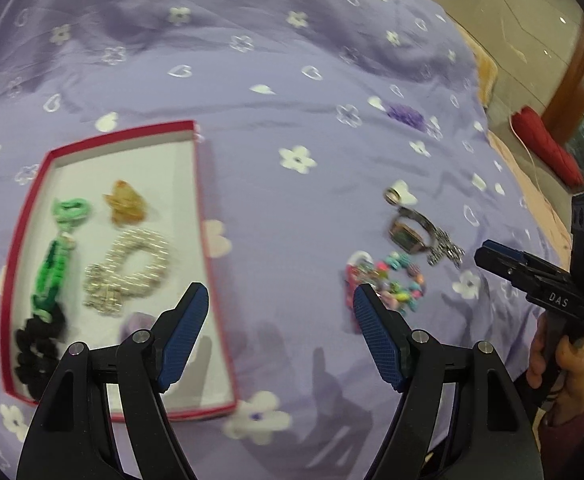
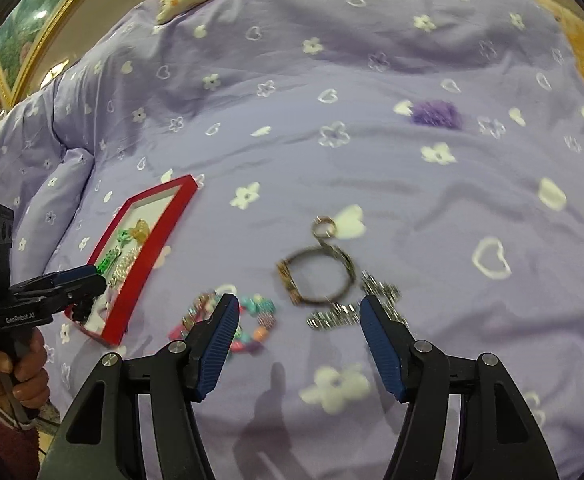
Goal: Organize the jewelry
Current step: 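Open both tools and move them toward the beaded bracelet and watch, then grasp the beaded bracelet with the left tool while the right grasps the silver chain, then carry the bracelet into the box lid with the left tool while the right carries the chain there, then open both tools and move them back toward the pink clip and watch, then grasp the pink hair clip with the left tool while the right grasps the gold watch, then lower the pink clip into the box lid with the left tool while the right lowers the watch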
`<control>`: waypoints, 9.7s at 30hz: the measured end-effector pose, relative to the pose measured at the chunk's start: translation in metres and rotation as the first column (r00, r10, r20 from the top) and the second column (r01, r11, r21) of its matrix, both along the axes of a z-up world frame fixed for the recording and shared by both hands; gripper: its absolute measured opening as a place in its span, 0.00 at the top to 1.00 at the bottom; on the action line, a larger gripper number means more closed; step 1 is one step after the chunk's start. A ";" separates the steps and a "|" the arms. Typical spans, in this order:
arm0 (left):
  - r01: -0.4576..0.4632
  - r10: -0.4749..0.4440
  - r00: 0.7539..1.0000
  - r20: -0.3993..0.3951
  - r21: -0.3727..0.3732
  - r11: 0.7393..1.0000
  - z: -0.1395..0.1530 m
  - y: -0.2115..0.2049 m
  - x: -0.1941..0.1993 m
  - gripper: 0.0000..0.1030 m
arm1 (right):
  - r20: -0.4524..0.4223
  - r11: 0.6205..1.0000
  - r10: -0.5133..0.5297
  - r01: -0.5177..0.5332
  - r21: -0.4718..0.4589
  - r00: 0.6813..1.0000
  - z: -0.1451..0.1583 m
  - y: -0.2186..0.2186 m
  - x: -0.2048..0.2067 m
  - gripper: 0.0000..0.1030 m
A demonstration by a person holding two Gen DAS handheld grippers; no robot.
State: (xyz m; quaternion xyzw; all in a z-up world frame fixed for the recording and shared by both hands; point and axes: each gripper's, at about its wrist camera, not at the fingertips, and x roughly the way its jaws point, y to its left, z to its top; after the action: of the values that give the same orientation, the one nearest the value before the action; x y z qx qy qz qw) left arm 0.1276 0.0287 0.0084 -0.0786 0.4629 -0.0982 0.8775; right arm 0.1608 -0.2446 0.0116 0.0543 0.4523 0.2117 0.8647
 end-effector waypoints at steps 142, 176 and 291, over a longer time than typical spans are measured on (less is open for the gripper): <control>-0.334 0.334 0.942 -0.027 -0.016 0.942 -0.053 0.183 -0.020 0.94 | -0.055 0.889 0.457 -0.455 0.052 0.888 -0.041 0.282 0.032 0.87; -0.340 0.340 0.940 -0.017 0.019 0.940 -0.033 0.157 -0.050 0.40 | 0.026 0.928 0.347 -0.347 0.138 0.938 0.016 0.197 0.010 0.52; -0.222 0.221 0.973 0.059 0.017 0.975 -0.009 0.096 -0.058 0.84 | 0.040 0.919 0.383 -0.385 0.087 0.923 0.010 0.177 -0.011 0.93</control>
State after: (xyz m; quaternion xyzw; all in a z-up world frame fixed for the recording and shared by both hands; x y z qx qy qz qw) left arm 0.0693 0.1252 -0.0004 -0.1164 0.4271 0.0037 0.8967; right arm 0.1495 -0.0677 0.0218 0.0027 0.4344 0.3984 0.8078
